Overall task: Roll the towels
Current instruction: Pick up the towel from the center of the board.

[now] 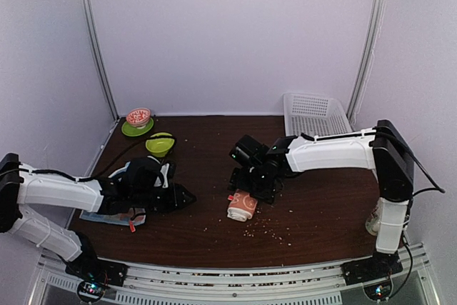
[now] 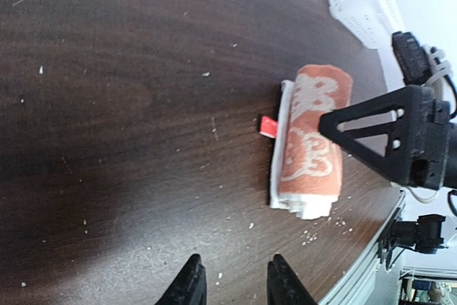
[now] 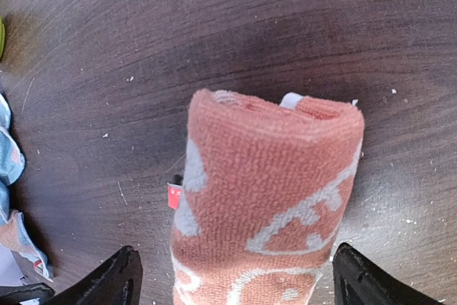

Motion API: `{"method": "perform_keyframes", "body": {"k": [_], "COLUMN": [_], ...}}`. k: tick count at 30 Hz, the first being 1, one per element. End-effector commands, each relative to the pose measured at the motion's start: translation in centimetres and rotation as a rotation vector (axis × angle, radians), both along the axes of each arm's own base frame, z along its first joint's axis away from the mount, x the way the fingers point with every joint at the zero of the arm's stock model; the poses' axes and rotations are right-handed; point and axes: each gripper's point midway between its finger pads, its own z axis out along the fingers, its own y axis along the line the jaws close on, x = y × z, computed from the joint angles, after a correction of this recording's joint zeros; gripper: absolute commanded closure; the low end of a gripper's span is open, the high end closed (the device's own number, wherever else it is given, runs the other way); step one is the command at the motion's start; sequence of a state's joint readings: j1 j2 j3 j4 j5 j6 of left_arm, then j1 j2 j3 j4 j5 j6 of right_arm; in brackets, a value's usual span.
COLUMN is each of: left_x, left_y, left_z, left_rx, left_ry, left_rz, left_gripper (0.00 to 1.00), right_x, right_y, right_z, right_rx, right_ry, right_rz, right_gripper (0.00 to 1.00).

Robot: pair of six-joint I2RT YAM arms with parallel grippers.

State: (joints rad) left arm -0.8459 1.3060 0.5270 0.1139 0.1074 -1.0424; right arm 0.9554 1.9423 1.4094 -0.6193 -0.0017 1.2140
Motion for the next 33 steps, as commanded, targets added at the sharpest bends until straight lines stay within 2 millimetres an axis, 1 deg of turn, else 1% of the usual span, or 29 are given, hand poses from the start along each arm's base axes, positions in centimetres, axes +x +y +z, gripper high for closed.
{"method": "perform_keyframes", "body": {"k": [1, 7, 14, 21, 25, 26, 30, 33], "left_x": [0.7, 0.3, 0.1, 0.2, 0.3, 0.3, 0.4, 0.5], "left_y": [0.2, 0.4, 0.3, 0.4, 0.2, 0.2, 0.1, 0.0], "left_z": [1.4, 1.3, 1.2, 1.2, 1.1, 1.1, 0.9, 0.8], "left_rx": [-0.045, -0.054, -0.062, -0.057, -0.053, -0.053, -0.048, -0.038], "left_ry": [-0.054, -0.053, -0.050, -0.052, -0.048, -0.046, -0.040, -0.037], "left_rz": [0.026, 0.022, 0.014, 0.019, 0.018, 0.018, 0.017, 0.014], "left_gripper": [0.69, 0.69, 0.69, 0.69, 0.69, 0.69, 0.69, 0.69], "right_x": [-0.3, -0.8, -0.6, -0.7, -1.1, -1.1, -1.2, -0.9], "right_y": [-0.9, -0.8, -0.9, -0.4, -0.4, -0.4, -0.4, -0.4], "right_z": [-1.2, -2.1, -3.1, -4.6, -5.4, -5.5, -5.6, -4.7], "right_rx": [-0.082, -0.137, -0.201, -0.217, -0.224, -0.225, -0.215, -0.195], "right_ry": [0.028, 0.052, 0.072, 0.105, 0.126, 0.129, 0.129, 0.115], "right_rz": [-0.036, -0.035, -0.031, -0.008, 0.005, 0.007, 0.014, 0.023], "right_gripper": [0.07, 0.08, 0.09, 0.17, 0.25, 0.28, 0.48, 0.63]}}
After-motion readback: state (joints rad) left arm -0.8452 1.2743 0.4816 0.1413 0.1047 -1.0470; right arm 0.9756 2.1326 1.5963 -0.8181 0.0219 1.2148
